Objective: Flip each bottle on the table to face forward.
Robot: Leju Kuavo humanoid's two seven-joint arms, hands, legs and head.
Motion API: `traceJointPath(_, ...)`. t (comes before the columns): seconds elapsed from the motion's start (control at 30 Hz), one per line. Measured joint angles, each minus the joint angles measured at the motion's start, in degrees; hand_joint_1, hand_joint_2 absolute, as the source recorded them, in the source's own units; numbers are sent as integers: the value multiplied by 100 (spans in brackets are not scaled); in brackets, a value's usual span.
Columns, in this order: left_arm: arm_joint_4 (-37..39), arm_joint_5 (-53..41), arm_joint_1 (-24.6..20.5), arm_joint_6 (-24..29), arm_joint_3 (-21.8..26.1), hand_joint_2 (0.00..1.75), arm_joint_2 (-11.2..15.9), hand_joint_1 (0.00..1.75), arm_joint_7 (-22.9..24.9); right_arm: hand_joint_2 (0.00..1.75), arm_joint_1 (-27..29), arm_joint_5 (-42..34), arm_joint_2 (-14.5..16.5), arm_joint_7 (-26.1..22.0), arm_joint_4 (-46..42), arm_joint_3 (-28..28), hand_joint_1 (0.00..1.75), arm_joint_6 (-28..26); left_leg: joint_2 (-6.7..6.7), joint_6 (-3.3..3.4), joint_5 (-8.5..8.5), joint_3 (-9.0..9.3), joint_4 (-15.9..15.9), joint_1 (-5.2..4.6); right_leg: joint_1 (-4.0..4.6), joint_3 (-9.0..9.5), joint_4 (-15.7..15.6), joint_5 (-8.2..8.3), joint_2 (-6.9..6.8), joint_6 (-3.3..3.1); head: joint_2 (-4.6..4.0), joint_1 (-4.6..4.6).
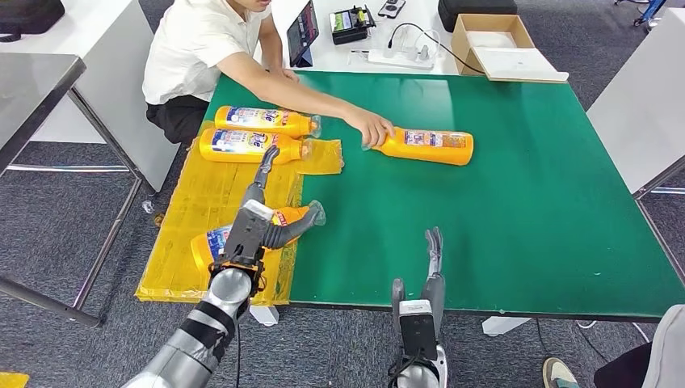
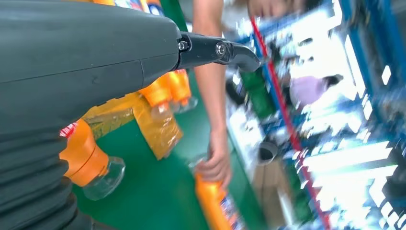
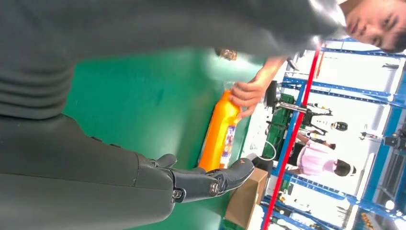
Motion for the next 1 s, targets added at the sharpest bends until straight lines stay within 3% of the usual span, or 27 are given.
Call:
traceJointPath(0.1,-592,582,359,280,-183,175,24,0,-94,175,-4,737,-146,277,7,-106,0,-91,-5,1,-2,-3,0,0,-1,0,-1,-1,-7,0,0,0)
traceJointPath(0.2,-1294,1397,849,840,-194,175,30,0,-431,175,-43,2730,-422,1086,30,-491,0,-271,2,2,-6,1,0,-2,-3,0,-1,0,-5,0,0,-3)
traceJointPath(0.33,-2312,1356,1561,1875,-150,175,93,0,-911,175,-381,4543,-1054,1944,273,-1265,0,-286,-8,10,0,-3,1,-14,-15,4,-2,1,-10,3,0,1)
traceJointPath(0.43,-2869,1310,1923,2139,-83,175,145,0,-1002,175,-746,5265,-1436,2198,635,-1689,0,-289,-7,12,0,0,1,-21,-22,4,-3,5,-9,7,0,-1)
traceJointPath(0.63,-3192,1299,2142,2146,-7,175,173,0,-1040,175,-1339,6062,-1758,2619,1383,-1827,0,-285,-7,14,3,2,1,-17,-16,4,-2,7,-8,8,0,-3)
traceJointPath(1.0,-3194,1295,2145,2133,-13,175,156,0,-1046,175,-2189,6246,-1812,3025,2651,-1504,0,-81,-7,16,7,0,1,-18,-17,4,-2,7,-9,9,0,-2)
